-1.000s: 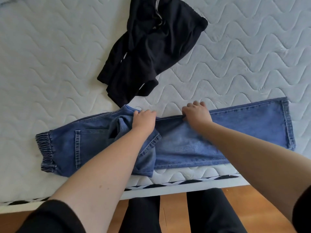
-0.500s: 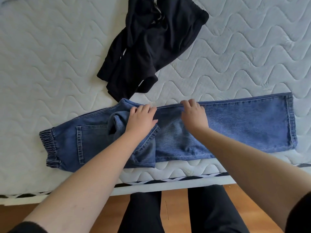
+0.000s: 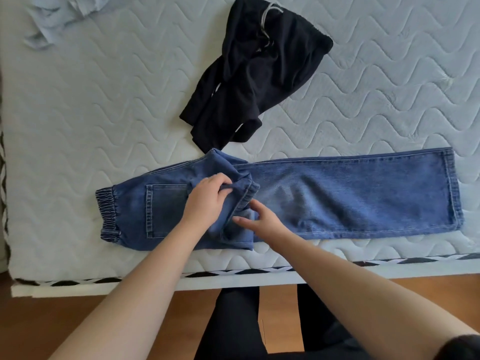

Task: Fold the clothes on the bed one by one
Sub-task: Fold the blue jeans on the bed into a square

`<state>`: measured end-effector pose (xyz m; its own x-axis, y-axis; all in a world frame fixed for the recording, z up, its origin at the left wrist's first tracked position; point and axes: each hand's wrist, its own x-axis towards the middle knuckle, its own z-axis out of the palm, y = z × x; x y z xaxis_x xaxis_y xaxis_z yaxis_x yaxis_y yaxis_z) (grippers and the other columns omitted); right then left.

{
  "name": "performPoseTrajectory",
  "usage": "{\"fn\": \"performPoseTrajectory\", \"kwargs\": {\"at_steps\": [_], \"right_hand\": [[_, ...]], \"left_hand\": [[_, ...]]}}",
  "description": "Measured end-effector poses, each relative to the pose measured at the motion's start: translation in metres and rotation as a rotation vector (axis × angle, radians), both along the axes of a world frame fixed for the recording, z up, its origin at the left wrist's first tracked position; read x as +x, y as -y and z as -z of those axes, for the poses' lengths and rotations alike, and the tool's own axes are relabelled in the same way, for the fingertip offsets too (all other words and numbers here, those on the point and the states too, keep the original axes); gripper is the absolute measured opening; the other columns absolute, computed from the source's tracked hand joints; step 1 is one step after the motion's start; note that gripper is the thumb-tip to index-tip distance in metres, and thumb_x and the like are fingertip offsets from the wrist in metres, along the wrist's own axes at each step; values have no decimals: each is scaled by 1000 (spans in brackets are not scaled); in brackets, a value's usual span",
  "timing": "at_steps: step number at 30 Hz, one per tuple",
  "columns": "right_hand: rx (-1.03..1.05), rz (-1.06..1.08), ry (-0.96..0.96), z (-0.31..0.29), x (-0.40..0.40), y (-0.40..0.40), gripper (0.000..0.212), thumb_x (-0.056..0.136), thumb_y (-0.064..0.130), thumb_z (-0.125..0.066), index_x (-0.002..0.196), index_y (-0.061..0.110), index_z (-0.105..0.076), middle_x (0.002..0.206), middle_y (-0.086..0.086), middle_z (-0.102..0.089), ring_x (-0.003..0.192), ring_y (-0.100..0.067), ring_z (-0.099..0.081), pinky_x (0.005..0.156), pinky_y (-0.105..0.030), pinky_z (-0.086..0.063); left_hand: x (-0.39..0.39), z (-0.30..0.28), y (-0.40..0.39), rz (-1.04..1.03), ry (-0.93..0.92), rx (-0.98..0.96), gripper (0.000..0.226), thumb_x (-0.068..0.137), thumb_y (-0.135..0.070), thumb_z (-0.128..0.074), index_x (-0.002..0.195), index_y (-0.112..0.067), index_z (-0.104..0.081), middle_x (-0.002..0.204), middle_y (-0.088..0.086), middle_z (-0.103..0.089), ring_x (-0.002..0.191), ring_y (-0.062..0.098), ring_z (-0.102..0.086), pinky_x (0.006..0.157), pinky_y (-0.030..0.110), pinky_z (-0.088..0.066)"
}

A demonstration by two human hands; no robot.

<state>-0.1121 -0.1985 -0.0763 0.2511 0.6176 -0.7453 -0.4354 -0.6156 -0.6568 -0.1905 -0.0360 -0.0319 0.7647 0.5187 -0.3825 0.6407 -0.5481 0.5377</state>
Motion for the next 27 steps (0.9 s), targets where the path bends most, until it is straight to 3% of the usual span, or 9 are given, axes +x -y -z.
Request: {"fn": "performPoseTrajectory", "kwargs": {"at_steps": [4,6,8,11,14,17,20,22,27], "right_hand": [[93,31,56,-34,-2,-10,32,87,28,-73,116,21,-63,111,2,-71,107,-14,-64,97,-35,-50],[74,-16,206,-54,2,-10,23,90,33,-68,110,22,-65,102,7,-73,98,-8,-66,92,-33,-52],[71,-30,327,-76,11,-4,15,90,36,-67,102,27,-65,92,13,-72,87,0,-65,79,-19,-49],[66,-104,499,-115,31,14,9,88,37,-69,89,30,-63,77,13,-67,71,1,-59,64,-13,-43],[82,-176,648,-156,51,36,14,86,37,-72,78,36,-60,69,17,-61,64,2,-54,59,-12,-39],[60,-136,717,-190,68,54,11,85,40,-72,90,30,-68,77,8,-68,72,-6,-60,67,-20,-44],[8,-36,774,-216,81,70,23,87,45,-68,78,24,-64,67,5,-64,63,-7,-56,62,-25,-43],[-12,41,802,-231,89,83,30,87,47,-65,71,22,-59,60,5,-59,56,-5,-51,55,-22,-39],[-33,87,726,-254,108,129,19,84,47,-70,86,28,-69,75,8,-72,67,-4,-66,57,-20,-50]], "left_hand": [[-14,-29,8,-251,149,-224,12,96,-24,-60,95,-33,-53,85,-21,-65,84,-9,-60,68,4,-41],[-17,-44,10,-317,198,-264,12,95,-26,-60,96,-35,-53,88,-19,-68,85,-11,-61,69,2,-41],[-19,-59,12,-351,224,-332,16,95,-28,-60,103,-40,-54,98,-18,-70,91,-10,-62,73,2,-43],[-20,-84,11,-234,157,-431,40,91,-32,-66,123,-49,-49,104,-25,-64,94,-11,-60,73,4,-46],[-5,-112,11,-45,35,-411,26,85,-42,-69,106,-50,-56,97,-22,-65,85,-6,-60,72,14,-45],[21,-142,15,33,147,-451,13,86,-36,-72,91,-42,-62,94,-21,-65,85,-3,-61,77,17,-47],[52,-167,22,110,191,-449,16,86,-38,-72,99,-35,-64,104,-22,-66,101,-10,-58,86,18,-46],[74,-180,28,163,186,-431,26,84,-40,-74,104,-26,-65,104,-11,-70,102,2,-63,91,30,-51],[124,-206,61,279,209,-439,30,85,-33,-75,108,-16,-65,101,1,-73,97,17,-68,92,45,-54]]}}
